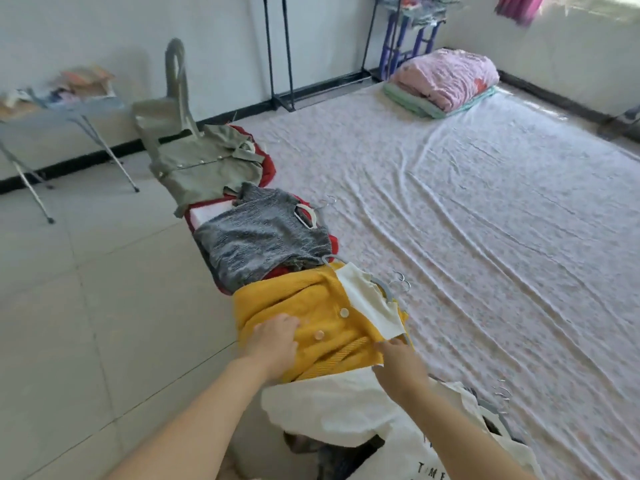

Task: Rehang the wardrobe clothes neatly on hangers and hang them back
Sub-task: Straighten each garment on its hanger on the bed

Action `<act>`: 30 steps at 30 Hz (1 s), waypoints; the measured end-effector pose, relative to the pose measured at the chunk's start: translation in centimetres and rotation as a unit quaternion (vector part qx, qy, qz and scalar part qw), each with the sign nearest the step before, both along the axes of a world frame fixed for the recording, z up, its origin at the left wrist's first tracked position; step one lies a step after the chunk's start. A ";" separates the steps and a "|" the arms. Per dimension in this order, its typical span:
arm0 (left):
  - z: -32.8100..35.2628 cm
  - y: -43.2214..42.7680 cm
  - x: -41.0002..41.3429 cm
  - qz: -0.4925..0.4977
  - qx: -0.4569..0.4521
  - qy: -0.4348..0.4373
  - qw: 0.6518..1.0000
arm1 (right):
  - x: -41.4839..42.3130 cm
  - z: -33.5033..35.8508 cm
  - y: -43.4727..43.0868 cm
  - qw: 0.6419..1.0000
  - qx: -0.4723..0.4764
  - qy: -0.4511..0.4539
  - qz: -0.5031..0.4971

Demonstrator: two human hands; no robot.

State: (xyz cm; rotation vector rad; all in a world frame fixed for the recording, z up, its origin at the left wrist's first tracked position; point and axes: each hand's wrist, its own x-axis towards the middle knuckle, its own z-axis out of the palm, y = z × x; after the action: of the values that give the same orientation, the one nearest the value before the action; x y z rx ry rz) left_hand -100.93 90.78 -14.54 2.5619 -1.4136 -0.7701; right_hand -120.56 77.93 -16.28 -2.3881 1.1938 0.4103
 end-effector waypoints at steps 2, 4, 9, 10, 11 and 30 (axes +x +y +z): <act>0.0 2.6 4.2 0.014 0.002 -0.005 1.000 | 4.8 0.2 1.8 1.000 0.000 -0.006 0.009; 0.1 5.3 8.4 0.031 0.011 0.007 0.999 | 9.8 0.4 3.8 1.000 0.010 -0.013 0.015; 0.4 11.2 18.8 0.072 0.018 -0.010 0.997 | 21.9 0.7 7.6 0.997 0.011 -0.036 0.067; 0.5 12.1 20.6 0.084 0.016 -0.012 0.996 | 23.9 0.9 8.2 0.996 0.015 -0.039 0.074; 0.7 13.0 22.2 0.095 0.015 -0.010 0.995 | 25.7 1.1 8.8 0.996 0.019 -0.041 0.081; 0.0 9.4 49.9 0.143 0.030 0.002 0.989 | 55.6 -1.7 3.7 0.988 0.051 -0.008 0.147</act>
State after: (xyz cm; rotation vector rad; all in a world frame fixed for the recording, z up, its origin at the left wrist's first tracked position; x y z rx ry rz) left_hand -51.04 100.18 -14.57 2.7224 -1.0032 -0.7789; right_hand -64.99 81.59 -17.95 -2.4767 0.7942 0.5288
